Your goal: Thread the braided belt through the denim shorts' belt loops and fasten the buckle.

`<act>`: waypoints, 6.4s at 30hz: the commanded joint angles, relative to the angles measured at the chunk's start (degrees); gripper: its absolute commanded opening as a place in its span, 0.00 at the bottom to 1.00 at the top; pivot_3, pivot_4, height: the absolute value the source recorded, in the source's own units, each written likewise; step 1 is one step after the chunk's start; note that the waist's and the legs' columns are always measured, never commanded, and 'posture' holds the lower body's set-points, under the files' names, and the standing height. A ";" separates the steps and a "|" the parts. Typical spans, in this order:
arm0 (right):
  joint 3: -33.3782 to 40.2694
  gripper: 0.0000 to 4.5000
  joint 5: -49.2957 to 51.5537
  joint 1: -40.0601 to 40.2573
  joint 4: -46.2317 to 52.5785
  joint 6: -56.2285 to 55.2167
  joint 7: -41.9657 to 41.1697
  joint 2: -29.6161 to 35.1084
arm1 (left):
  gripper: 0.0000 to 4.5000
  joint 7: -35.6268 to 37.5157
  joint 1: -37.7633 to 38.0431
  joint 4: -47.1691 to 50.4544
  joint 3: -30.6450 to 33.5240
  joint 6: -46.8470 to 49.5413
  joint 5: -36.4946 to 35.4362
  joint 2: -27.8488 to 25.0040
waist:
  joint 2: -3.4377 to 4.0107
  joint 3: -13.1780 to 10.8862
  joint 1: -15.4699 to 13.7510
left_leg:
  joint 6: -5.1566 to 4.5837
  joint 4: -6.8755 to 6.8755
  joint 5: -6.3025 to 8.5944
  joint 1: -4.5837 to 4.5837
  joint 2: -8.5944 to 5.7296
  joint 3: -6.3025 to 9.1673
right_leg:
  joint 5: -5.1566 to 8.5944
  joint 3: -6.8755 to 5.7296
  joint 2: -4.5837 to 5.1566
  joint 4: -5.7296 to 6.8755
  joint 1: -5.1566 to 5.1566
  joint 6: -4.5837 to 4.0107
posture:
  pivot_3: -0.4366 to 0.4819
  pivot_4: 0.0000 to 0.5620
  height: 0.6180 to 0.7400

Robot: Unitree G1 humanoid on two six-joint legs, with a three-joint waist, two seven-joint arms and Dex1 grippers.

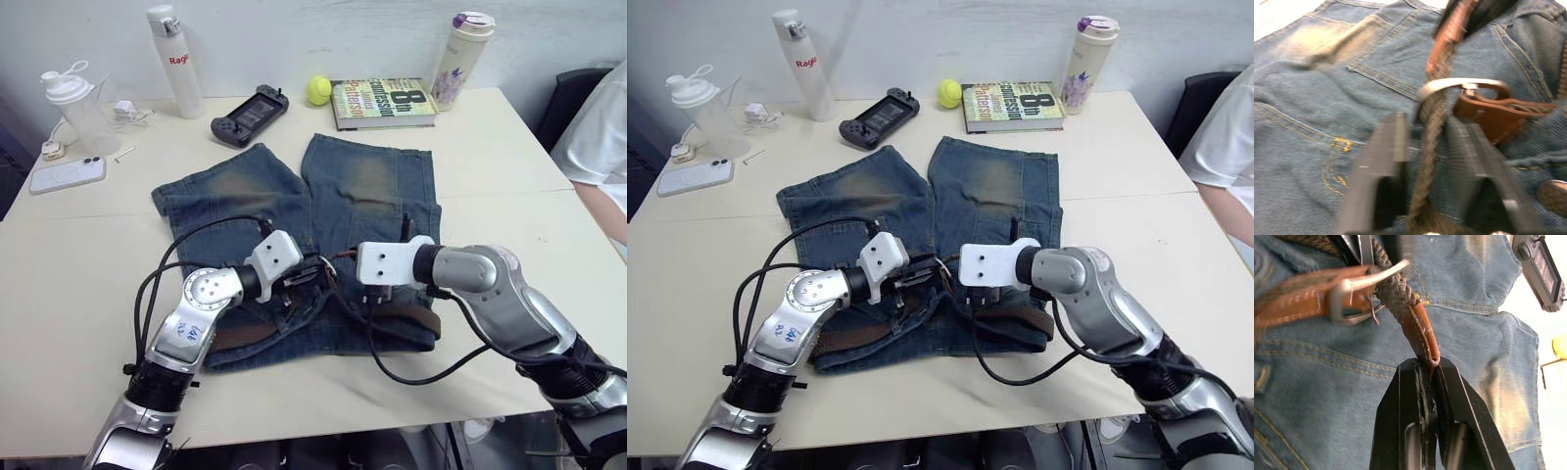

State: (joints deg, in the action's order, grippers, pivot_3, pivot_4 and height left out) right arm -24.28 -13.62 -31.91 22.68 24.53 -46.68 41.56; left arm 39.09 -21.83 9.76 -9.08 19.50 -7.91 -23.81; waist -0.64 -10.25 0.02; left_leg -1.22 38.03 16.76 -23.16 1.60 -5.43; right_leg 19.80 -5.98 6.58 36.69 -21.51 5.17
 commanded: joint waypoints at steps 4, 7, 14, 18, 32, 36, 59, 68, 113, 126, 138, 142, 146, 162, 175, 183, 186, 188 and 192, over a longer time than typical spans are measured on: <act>3.61 0.00 -1.65 1.45 3.33 2.27 2.47 -1.57 | 0.62 9.65 0.72 5.81 13.39 13.21 -19.64 -7.01 | 0.00 0.00 0.10 | 0.03 0.01 -0.01 0.01 0.03 0.03 | 0.00 0.01 0.00 0.04 0.00 0.00 | 0.48 0.27 1.00; 3.93 0.00 -1.96 1.88 3.65 2.35 3.10 -2.01 | 0.62 11.38 0.30 1.71 16.63 15.00 -22.08 -10.02 | 0.01 -0.01 0.07 | 0.05 0.01 -0.02 0.02 0.04 0.04 | 0.00 0.01 -0.01 0.05 -0.01 -0.01 | 0.48 0.27 1.00; 4.56 0.00 -1.88 2.56 5.19 1.09 3.98 -3.00 | 0.07 13.65 1.57 -15.89 7.63 -1.52 -6.08 -14.18 | 0.01 -0.01 -0.03 | 0.02 0.02 -0.02 0.00 -0.10 0.01 | 0.00 -0.02 -0.12 0.07 -0.02 0.00 | 0.48 0.27 1.00; 8.02 0.00 -0.63 3.41 6.90 -1.21 4.53 -2.23 | 0.00 17.13 4.13 -18.95 2.18 -9.26 -0.06 -17.08 | 0.05 0.02 0.11 | 0.03 -0.03 -0.01 0.01 -0.03 -0.05 | 0.00 0.01 -0.06 0.06 -0.07 0.00 | 0.48 0.27 1.00; 31.88 0.00 6.48 3.77 -1.60 -10.05 3.97 9.72 | 0.00 16.11 4.91 -22.21 1.39 -15.85 2.55 -16.69 | 0.14 0.07 0.05 | 0.00 -0.04 0.01 0.19 -0.02 -0.18 | 0.00 0.04 0.01 0.16 -0.01 0.00 | 0.48 0.27 1.00; 32.63 0.00 8.25 1.46 -2.58 -11.28 5.20 8.96 | 0.00 15.68 5.09 -22.56 1.37 -16.79 2.89 -16.60 | 0.14 0.08 0.06 | -0.01 -0.04 0.02 0.19 -0.03 -0.21 | 0.00 0.04 0.03 0.17 -0.01 0.00 | 0.48 0.27 1.00; 7.17 0.00 1.89 3.72 7.13 -9.96 2.81 -2.71 | 0.60 13.07 6.48 8.64 20.57 12.63 -28.89 -17.34 | 0.05 0.02 0.23 | -0.02 0.05 0.01 0.06 0.01 -0.03 | 0.00 0.07 0.05 0.17 -0.03 0.00 | 0.48 0.27 1.00; 4.95 0.00 -0.39 0.13 4.99 -12.41 1.37 -4.64 | 0.99 7.14 2.65 11.07 13.34 10.09 -21.02 -14.93 | 0.04 0.02 0.09 | -0.01 0.06 0.00 0.05 -0.03 -0.01 | 0.00 0.07 -0.03 0.17 -0.01 0.00 | 0.48 0.27 1.00; 25.58 0.68 20.92 4.47 11.90 27.35 1.92 -15.29 | 0.05 -3.45 2.24 9.81 14.16 10.19 -21.21 1.00 | 0.04 0.02 0.11 | -0.02 0.06 0.00 0.03 -0.02 0.04 | 0.00 0.06 -0.01 0.17 0.02 0.00 | 0.48 0.27 1.00; 12.17 0.01 32.22 5.75 13.64 40.17 7.75 -22.22 | 0.05 -2.77 2.15 11.93 14.19 10.55 -24.20 0.93 | 0.04 0.02 -0.06 | -0.01 0.01 -0.01 0.02 -0.12 0.09 | 0.01 0.08 0.02 0.18 -0.02 -0.02 | 0.48 0.27 1.00; 0.87 0.01 26.76 10.46 2.93 32.74 12.70 -17.83 | 0.05 -7.82 -5.11 15.01 21.43 18.09 -36.24 0.01 | 0.03 0.03 0.23 | 0.01 0.00 -0.02 0.05 -0.02 0.07 | 0.01 0.09 -0.03 0.17 -0.02 -0.02 | 0.48 0.27 1.00; -1.00 0.01 25.61 10.64 2.00 30.89 13.03 -16.93 | 0.05 -9.24 -5.04 13.85 25.92 20.98 -40.55 -2.05 | 0.01 0.04 0.26 | 0.02 0.00 -0.03 0.07 -0.02 0.08 | 0.01 0.09 -0.02 0.17 0.00 -0.02 | 0.48 0.27 1.00; -1.02 0.01 25.82 10.68 1.84 30.19 13.27 -16.85 | 0.05 -5.99 1.85 14.58 25.08 20.43 -38.18 -6.04 | 0.00 0.08 0.43 | 0.04 -0.02 -0.02 0.12 0.00 0.06 | 0.01 0.11 -0.04 0.18 0.00 -0.02 | 0.48 0.27 1.00; 14.60 0.60 37.87 10.01 13.46 30.46 11.47 -17.43 | 0.05 -4.62 10.31 12.90 20.60 13.26 -30.72 -5.24 | -0.06 0.14 0.22 | 0.07 -0.12 0.05 0.05 0.01 0.09 | 0.01 0.08 0.02 -0.05 0.00 -0.02 | 0.48 0.27 1.00; 9.92 0.19 38.13 11.52 14.17 31.75 14.74 -17.35 | 0.05 -1.52 17.13 10.22 22.80 9.22 -27.25 -8.93 | -0.05 0.13 0.25 | 0.04 -0.14 0.07 0.04 0.03 0.09 | 0.01 0.10 0.04 -0.11 -0.01 -0.02 | 0.48 0.27 1.00; 6.49 0.00 34.76 12.68 11.54 30.06 15.84 -15.35 | 0.05 -1.58 17.71 11.47 23.22 9.60 -27.67 -9.45 | -0.05 0.12 0.24 | 0.04 -0.14 0.07 0.05 0.00 0.09 | 0.01 0.10 0.08 -0.14 -0.01 -0.02 | 0.48 0.27 1.00; 6.55 0.00 34.47 12.58 11.23 30.05 15.98 -15.20 | 0.05 -1.59 17.79 11.69 23.15 9.73 -27.67 -9.52 | -0.05 0.12 0.24 | 0.04 -0.14 0.07 0.05 0.02 0.09 | 0.01 0.09 0.07 -0.13 -0.02 -0.02 | 0.48 0.27 1.00; 6.35 0.00 34.29 12.48 11.25 30.12 15.95 -14.95 | 0.05 -1.61 17.88 11.83 23.14 9.78 -27.68 -9.55 | -0.05 0.12 0.23 | 0.04 -0.14 0.07 0.05 0.02 0.08 | 0.01 0.10 0.07 -0.13 -0.01 -0.02 | 0.48 0.27 1.00; 4.58 0.00 33.61 11.49 10.21 30.08 16.34 -16.24 | 0.05 -1.79 17.48 11.97 22.66 9.93 -27.60 -9.46 | -0.05 0.12 0.24 | 0.04 -0.14 0.07 0.05 0.02 0.09 | 0.01 0.09 0.07 -0.13 -0.01 -0.02 | 0.48 0.27 1.00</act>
State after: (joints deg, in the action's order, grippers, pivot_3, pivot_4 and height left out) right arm -18.50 20.29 -19.72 32.78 55.22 -30.54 26.06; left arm 37.09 -4.11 19.55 12.89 29.93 -35.41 -32.64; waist -0.68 -10.13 0.27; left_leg -1.18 37.89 16.83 -23.12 1.63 -5.35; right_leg 19.81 -5.89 6.64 36.56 -21.53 5.14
